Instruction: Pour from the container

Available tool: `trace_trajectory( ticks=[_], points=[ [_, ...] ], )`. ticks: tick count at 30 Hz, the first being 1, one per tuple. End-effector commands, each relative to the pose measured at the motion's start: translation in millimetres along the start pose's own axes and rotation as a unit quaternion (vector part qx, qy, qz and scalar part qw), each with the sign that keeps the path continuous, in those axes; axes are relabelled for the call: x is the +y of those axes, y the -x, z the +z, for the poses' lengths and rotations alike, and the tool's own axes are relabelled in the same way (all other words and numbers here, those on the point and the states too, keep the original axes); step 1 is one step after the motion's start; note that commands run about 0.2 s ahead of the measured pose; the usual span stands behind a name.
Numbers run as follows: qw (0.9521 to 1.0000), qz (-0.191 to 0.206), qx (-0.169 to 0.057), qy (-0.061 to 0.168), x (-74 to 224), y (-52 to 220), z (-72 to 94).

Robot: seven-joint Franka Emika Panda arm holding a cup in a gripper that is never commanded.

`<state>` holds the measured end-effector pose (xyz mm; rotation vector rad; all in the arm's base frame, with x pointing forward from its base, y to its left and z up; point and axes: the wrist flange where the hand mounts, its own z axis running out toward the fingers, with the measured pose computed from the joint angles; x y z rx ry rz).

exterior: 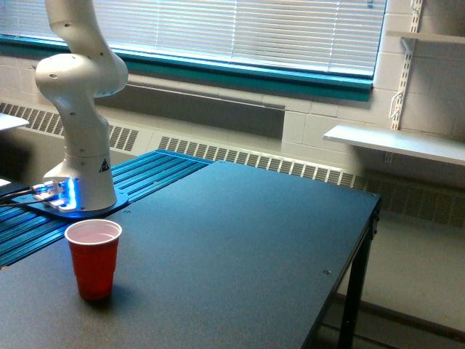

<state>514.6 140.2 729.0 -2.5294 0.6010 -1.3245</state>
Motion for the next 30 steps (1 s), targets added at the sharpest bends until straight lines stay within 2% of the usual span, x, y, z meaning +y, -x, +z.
trace_trajectory(
  ticks=[1, 11, 22, 30],
  points=[
    [0.9994, 0.026, 0.009, 0.021, 18.9, -2.6, -1.5],
    [0.9953, 0.06, 0.014, 0.075, 66.7, -6.8, 9.8],
    [0.9858, 0.105, 0.02, 0.129, 119.4, -16.8, 19.4],
    [0.9757, 0.134, 0.019, 0.172, 162.6, -16.7, 24.1]
  ],
)
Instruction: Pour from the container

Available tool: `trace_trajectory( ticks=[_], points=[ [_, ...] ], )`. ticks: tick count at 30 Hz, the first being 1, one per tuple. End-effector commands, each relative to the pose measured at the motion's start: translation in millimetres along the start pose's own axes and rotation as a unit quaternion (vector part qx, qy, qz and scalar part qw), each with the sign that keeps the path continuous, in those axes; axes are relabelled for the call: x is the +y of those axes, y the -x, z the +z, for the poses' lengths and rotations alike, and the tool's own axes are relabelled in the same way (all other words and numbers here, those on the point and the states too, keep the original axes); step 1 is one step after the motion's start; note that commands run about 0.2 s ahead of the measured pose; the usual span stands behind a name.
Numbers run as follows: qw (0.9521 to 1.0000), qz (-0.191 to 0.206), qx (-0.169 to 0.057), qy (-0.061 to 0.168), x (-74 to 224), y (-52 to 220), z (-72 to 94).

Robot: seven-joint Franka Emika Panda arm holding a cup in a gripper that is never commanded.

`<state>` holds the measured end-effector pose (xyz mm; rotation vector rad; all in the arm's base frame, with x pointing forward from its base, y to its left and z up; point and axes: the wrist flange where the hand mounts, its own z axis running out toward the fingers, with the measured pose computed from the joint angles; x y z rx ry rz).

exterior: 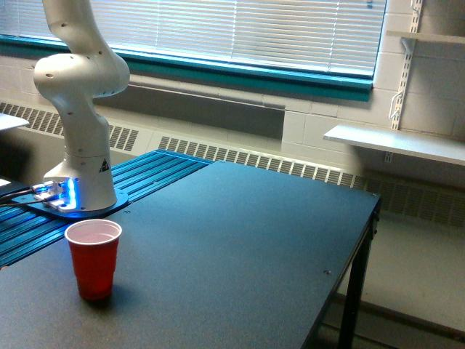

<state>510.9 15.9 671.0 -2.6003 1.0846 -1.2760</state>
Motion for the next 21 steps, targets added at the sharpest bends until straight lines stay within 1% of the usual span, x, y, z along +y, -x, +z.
trace_trajectory(
  ticks=[1, 3, 10, 13, 21],
  points=[
    [0.9985, 0.044, 0.006, 0.032, 32.6, -10.7, 5.3],
    [0.9977, 0.05, 0.007, 0.045, 43.9, -11.4, 9.2],
    [0.9943, 0.075, 0.005, 0.076, 76.7, -17.2, 16.6],
    [0.9927, 0.079, 0.009, 0.091, 89.8, -17.1, 19.4],
    [0.9881, 0.094, 0.014, 0.121, 121.8, -12.6, 20.4]
  ],
)
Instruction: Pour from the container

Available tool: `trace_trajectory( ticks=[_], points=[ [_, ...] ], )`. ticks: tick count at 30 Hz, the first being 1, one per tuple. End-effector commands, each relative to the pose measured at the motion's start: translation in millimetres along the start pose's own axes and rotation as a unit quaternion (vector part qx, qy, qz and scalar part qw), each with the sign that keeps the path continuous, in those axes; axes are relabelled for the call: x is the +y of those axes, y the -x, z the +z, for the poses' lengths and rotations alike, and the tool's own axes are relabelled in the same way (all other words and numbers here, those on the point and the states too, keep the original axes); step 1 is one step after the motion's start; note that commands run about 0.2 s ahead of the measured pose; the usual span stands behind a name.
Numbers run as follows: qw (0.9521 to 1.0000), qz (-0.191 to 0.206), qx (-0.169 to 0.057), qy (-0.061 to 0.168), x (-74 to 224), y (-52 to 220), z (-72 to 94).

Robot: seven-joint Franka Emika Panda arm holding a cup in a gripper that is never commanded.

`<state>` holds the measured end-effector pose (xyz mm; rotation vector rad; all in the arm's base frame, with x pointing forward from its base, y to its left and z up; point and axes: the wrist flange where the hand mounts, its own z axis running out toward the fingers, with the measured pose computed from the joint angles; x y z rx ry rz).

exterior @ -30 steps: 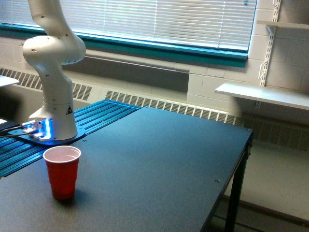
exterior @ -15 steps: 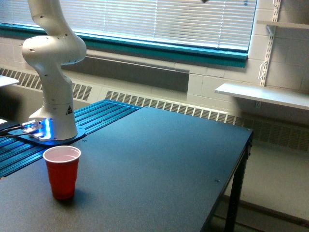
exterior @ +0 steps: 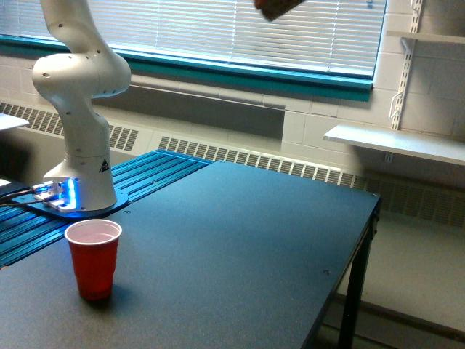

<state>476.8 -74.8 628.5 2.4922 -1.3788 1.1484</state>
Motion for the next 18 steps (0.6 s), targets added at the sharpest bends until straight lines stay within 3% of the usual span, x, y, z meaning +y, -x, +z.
trace_trajectory(
  ticks=[1, 18],
  points=[
    [0.9994, 0.027, 0.011, 0.02, 24.3, -2.3, -1.0],
    [0.9948, 0.064, 0.012, 0.078, 97.1, 14.8, 5.3]
  ],
)
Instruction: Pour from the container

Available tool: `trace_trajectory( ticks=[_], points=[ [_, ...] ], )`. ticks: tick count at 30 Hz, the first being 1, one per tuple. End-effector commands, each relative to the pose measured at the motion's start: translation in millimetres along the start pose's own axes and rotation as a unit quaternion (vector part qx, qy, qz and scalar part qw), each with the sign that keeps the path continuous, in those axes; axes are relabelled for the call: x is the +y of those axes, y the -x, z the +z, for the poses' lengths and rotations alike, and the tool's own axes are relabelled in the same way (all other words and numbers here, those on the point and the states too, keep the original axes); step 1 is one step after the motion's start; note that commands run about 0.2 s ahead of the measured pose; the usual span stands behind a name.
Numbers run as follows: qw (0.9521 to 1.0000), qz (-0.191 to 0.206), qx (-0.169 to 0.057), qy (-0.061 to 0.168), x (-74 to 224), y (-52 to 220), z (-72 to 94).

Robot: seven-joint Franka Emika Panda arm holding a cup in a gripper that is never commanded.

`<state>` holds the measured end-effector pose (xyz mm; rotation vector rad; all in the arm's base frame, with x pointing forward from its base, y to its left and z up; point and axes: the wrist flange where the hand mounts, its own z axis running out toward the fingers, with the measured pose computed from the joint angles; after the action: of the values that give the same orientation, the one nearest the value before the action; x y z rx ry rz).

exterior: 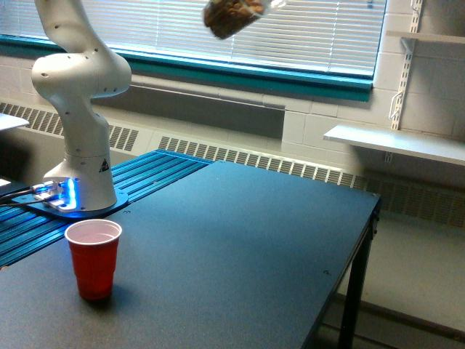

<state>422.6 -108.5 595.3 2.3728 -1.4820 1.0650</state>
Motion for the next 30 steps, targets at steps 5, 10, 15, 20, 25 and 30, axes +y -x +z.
trace_trajectory(
  ticks=[5, 10, 15, 20, 25, 30],
  points=[
    [0.998, 0.049, 0.0, 0.041, 45.5, -0.6, 7.6],
    [0.9958, 0.065, -0.004, 0.064, 63.7, 1.8, 17.0],
    [0.992, 0.085, -0.013, 0.092, 62.7, 1.5, 32.6],
    [0.9886, 0.097, -0.017, 0.114, 82.0, 23.8, 47.7],
    [0.9856, 0.105, -0.02, 0.13, 91.1, 29.2, 54.5],
    [0.9834, 0.115, -0.023, 0.139, 97.7, 28.7, 56.6]
  ],
)
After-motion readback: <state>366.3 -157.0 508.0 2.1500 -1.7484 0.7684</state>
